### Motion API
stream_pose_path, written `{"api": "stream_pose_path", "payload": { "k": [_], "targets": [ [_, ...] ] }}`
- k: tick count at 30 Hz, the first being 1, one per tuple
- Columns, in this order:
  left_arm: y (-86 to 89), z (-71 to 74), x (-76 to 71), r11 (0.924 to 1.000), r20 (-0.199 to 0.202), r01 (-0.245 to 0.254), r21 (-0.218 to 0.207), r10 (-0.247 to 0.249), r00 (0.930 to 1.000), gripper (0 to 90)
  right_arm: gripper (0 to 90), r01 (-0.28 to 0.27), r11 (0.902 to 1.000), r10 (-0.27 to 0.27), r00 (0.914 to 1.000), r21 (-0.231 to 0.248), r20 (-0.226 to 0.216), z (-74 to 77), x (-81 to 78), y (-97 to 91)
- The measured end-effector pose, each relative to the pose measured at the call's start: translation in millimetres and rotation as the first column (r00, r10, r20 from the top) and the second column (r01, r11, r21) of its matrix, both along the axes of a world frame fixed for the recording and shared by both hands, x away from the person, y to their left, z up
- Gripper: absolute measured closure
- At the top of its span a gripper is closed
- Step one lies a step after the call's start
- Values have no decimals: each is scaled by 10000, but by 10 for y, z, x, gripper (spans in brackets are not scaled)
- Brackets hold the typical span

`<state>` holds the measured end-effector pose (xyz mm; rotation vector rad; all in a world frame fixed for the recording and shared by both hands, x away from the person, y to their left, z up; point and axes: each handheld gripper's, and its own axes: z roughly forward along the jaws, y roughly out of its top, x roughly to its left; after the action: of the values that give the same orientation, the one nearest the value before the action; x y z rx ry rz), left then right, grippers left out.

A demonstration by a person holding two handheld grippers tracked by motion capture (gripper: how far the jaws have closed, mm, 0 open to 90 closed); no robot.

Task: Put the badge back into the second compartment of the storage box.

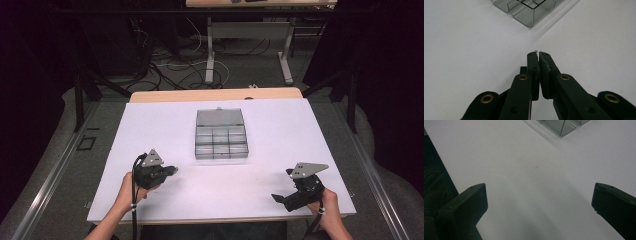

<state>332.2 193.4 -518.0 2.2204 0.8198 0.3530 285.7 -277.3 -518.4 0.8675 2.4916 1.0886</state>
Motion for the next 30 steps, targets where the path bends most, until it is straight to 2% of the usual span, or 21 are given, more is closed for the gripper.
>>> {"api": "stream_pose_path", "payload": {
  "k": [1,14,30],
  "targets": [
    [4,8,1,10000,24,-26,-12,26,10000,879,1,38,10000,-38,9999,11,-114,2,-6,4],
    [3,81,13,10000,218,-52,3,52,9997,878,1,31,10000,-31,9999,10,-101,0,-6,7],
    [-91,202,46,10000,291,28,35,-29,9996,879,2,13,10000,-13,10000,-64,-65,-4,3,9]
  ]
}}
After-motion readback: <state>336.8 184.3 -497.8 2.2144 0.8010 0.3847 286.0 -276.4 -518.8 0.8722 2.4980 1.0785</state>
